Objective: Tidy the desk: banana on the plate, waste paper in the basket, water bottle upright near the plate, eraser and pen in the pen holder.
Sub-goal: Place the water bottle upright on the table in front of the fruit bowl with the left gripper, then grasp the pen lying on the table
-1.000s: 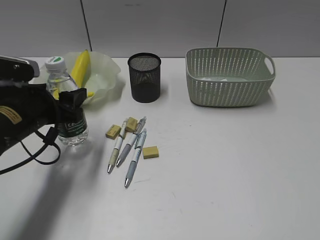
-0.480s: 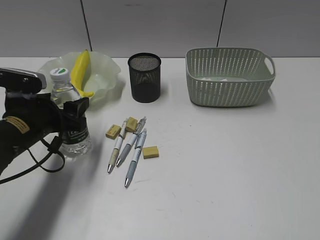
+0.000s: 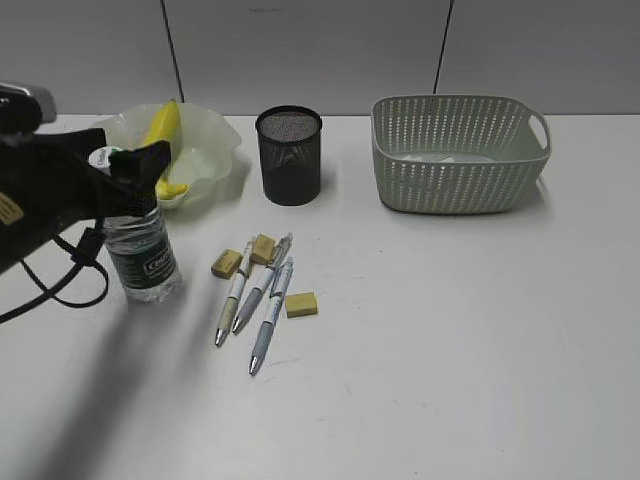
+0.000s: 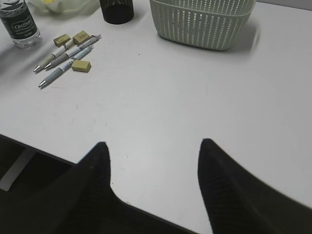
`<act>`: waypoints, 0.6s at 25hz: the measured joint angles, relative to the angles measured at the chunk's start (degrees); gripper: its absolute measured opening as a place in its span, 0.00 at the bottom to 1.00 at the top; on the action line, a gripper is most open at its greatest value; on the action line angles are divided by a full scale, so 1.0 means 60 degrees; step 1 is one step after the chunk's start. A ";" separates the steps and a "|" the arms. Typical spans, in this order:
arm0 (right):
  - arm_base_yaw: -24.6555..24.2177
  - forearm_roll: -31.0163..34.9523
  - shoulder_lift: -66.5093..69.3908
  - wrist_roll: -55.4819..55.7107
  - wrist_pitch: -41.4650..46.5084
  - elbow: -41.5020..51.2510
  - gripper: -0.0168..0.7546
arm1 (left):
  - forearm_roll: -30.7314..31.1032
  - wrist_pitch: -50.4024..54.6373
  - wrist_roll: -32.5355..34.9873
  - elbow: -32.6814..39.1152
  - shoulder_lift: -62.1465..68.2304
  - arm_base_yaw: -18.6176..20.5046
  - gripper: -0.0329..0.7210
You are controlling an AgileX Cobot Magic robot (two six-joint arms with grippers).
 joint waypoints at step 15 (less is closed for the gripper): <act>0.0000 0.0000 0.0000 -0.0002 0.0000 0.0000 0.61 | 0.0060 0.7084 0.0000 -0.0312 -0.6386 -0.0009 0.83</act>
